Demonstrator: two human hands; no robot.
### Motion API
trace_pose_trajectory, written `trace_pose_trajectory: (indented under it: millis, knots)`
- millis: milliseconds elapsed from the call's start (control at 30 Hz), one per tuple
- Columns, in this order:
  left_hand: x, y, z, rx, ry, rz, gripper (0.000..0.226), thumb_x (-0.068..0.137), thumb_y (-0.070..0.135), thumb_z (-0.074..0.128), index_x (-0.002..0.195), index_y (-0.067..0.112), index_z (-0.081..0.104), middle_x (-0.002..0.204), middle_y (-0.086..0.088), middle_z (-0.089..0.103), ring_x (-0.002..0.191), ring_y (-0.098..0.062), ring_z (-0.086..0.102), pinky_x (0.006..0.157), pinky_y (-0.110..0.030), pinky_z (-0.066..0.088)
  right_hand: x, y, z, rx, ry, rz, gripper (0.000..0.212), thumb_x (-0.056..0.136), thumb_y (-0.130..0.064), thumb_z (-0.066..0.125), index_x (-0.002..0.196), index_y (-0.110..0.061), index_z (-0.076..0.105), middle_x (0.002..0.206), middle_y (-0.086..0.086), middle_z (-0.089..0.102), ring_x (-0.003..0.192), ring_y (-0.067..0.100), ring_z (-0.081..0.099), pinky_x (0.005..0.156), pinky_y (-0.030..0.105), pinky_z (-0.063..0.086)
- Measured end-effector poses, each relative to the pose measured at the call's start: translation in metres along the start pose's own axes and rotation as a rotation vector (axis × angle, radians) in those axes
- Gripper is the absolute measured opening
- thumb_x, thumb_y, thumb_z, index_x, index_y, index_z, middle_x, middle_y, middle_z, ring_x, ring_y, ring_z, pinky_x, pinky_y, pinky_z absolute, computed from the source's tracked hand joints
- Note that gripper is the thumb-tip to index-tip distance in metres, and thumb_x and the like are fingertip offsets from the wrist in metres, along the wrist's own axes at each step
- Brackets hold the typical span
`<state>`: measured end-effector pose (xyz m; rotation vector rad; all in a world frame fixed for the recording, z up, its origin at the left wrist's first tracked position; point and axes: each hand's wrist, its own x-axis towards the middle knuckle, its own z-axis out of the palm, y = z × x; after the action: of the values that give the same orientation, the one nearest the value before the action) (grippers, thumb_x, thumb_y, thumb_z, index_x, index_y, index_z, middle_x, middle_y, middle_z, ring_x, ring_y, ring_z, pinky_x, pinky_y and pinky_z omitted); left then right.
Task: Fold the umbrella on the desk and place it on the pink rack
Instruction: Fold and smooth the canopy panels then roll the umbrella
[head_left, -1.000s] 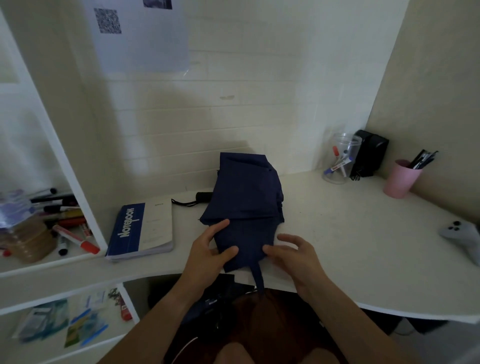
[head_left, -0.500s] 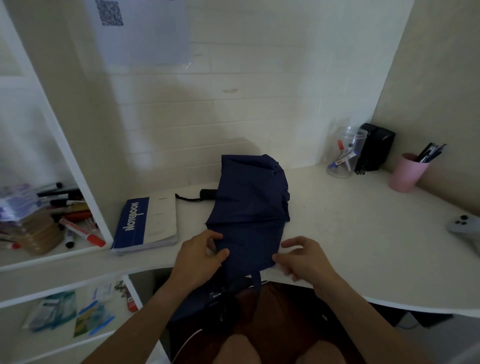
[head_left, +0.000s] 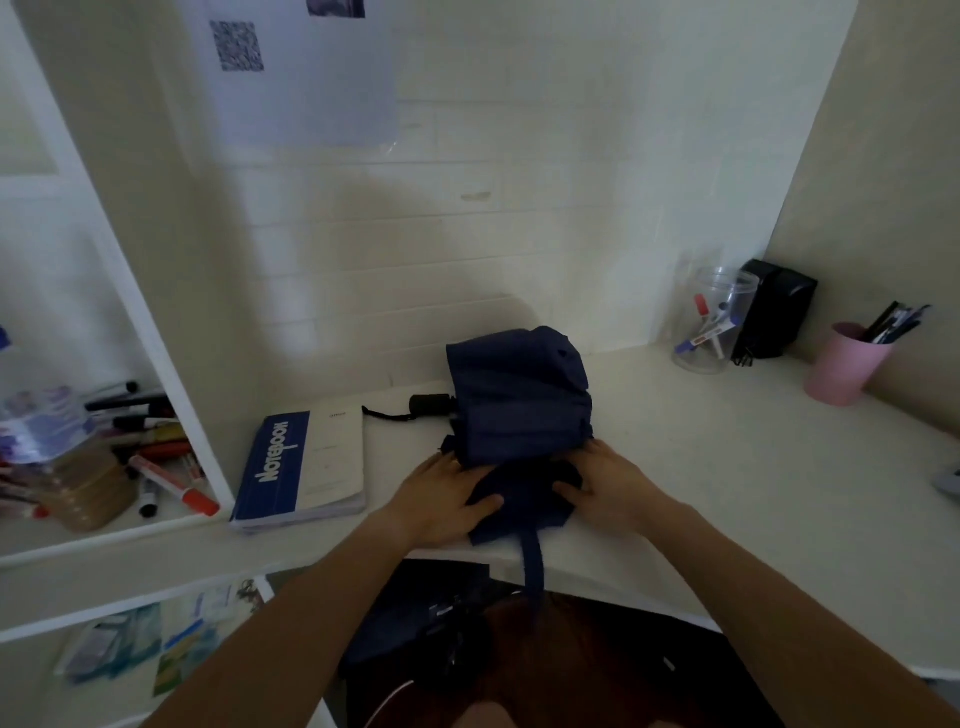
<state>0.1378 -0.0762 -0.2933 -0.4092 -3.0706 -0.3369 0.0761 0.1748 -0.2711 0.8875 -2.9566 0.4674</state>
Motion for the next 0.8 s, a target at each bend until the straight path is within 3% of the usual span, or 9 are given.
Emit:
trace_pose_trajectory:
  millis: [133, 200, 300, 367, 433, 500, 533, 700, 800]
  knots:
    - [-0.002, -0.001, 0.007, 0.116, 0.044, 0.072, 0.073, 0.094, 0.069, 0.021, 0.159, 0.036, 0.019, 0.162, -0.002, 0.035, 0.144, -0.026, 0.036, 0.122, -0.042, 0.025, -0.01, -0.007, 0.002, 0.071, 0.163, -0.149, 0.04, 0.092, -0.039, 0.058, 0.13, -0.028, 0.056, 0.13, -0.006, 0.061, 0.119, 0.016, 0.054, 0.096, 0.031, 0.047]
    - [-0.013, -0.001, 0.01, 0.163, 0.024, 0.086, 0.072, 0.096, 0.072, 0.02, 0.16, 0.039, 0.011, 0.168, 0.001, 0.02, 0.151, -0.023, 0.023, 0.125, -0.043, 0.017, -0.017, -0.007, 0.007, 0.032, 0.086, -0.222, 0.05, 0.092, -0.049, 0.058, 0.138, -0.03, 0.052, 0.144, -0.006, 0.053, 0.13, 0.015, 0.047, 0.108, 0.03, 0.039]
    - [-0.029, -0.008, 0.004, 0.18, -0.035, 0.071, 0.075, 0.095, 0.076, 0.018, 0.16, 0.041, 0.003, 0.17, 0.003, 0.007, 0.156, -0.02, 0.008, 0.127, -0.044, 0.008, -0.022, -0.004, 0.008, 0.024, -0.132, -0.131, 0.063, 0.092, -0.057, 0.056, 0.148, -0.033, 0.043, 0.16, -0.007, 0.033, 0.147, 0.014, 0.03, 0.117, 0.026, 0.024]
    - [-0.038, -0.011, -0.004, 0.153, 0.006, 0.041, 0.077, 0.093, 0.079, 0.022, 0.158, 0.039, 0.019, 0.168, 0.001, 0.021, 0.153, -0.02, 0.02, 0.124, -0.043, 0.019, -0.026, -0.002, 0.003, 0.136, -0.096, -0.088, 0.058, 0.088, -0.053, 0.066, 0.14, -0.033, 0.053, 0.153, -0.008, 0.045, 0.139, 0.011, 0.042, 0.114, 0.027, 0.034]
    - [-0.047, -0.008, -0.01, 0.083, 0.22, -0.052, 0.073, 0.089, 0.078, 0.038, 0.14, 0.028, 0.053, 0.145, 0.001, 0.054, 0.128, -0.019, 0.053, 0.104, -0.036, 0.044, -0.03, -0.002, -0.004, 0.285, 0.169, -0.019, 0.038, 0.084, -0.038, 0.076, 0.12, -0.028, 0.067, 0.127, -0.009, 0.066, 0.112, 0.009, 0.062, 0.1, 0.03, 0.05]
    - [-0.049, 0.003, -0.017, -0.12, 0.451, -0.195, 0.06, 0.082, 0.071, 0.061, 0.117, 0.023, 0.062, 0.115, 0.006, 0.061, 0.1, -0.012, 0.06, 0.082, -0.029, 0.049, -0.031, -0.006, -0.012, 0.372, 0.47, 0.104, 0.027, 0.081, -0.025, 0.08, 0.106, -0.025, 0.068, 0.106, -0.009, 0.069, 0.088, 0.006, 0.065, 0.078, 0.027, 0.056]
    - [-0.047, 0.01, -0.023, -0.266, 0.488, -0.255, 0.056, 0.079, 0.066, 0.07, 0.114, 0.023, 0.062, 0.111, 0.007, 0.059, 0.096, -0.011, 0.058, 0.08, -0.026, 0.047, -0.029, -0.007, -0.017, 0.411, 0.547, 0.171, 0.03, 0.08, -0.022, 0.081, 0.105, -0.024, 0.066, 0.103, -0.009, 0.066, 0.082, 0.005, 0.065, 0.07, 0.023, 0.053]
    - [-0.023, 0.048, -0.05, -0.972, 0.395, -0.352, 0.014, 0.083, 0.036, 0.081, 0.09, 0.029, 0.072, 0.094, 0.008, 0.073, 0.08, 0.004, 0.068, 0.069, -0.009, 0.049, -0.017, -0.017, -0.028, 0.604, 0.395, 0.327, 0.041, 0.077, -0.017, 0.082, 0.114, -0.02, 0.063, 0.106, -0.006, 0.065, 0.078, 0.011, 0.068, 0.07, 0.023, 0.05]
    - [-0.015, 0.056, -0.056, -1.229, 0.423, -0.369, 0.018, 0.086, 0.024, 0.08, 0.098, 0.012, 0.077, 0.101, -0.007, 0.079, 0.089, -0.014, 0.075, 0.076, -0.023, 0.06, -0.016, -0.017, -0.033, 0.765, 0.399, 0.381, 0.025, 0.078, -0.018, 0.082, 0.101, -0.02, 0.072, 0.099, -0.003, 0.073, 0.082, 0.02, 0.071, 0.072, 0.027, 0.053]
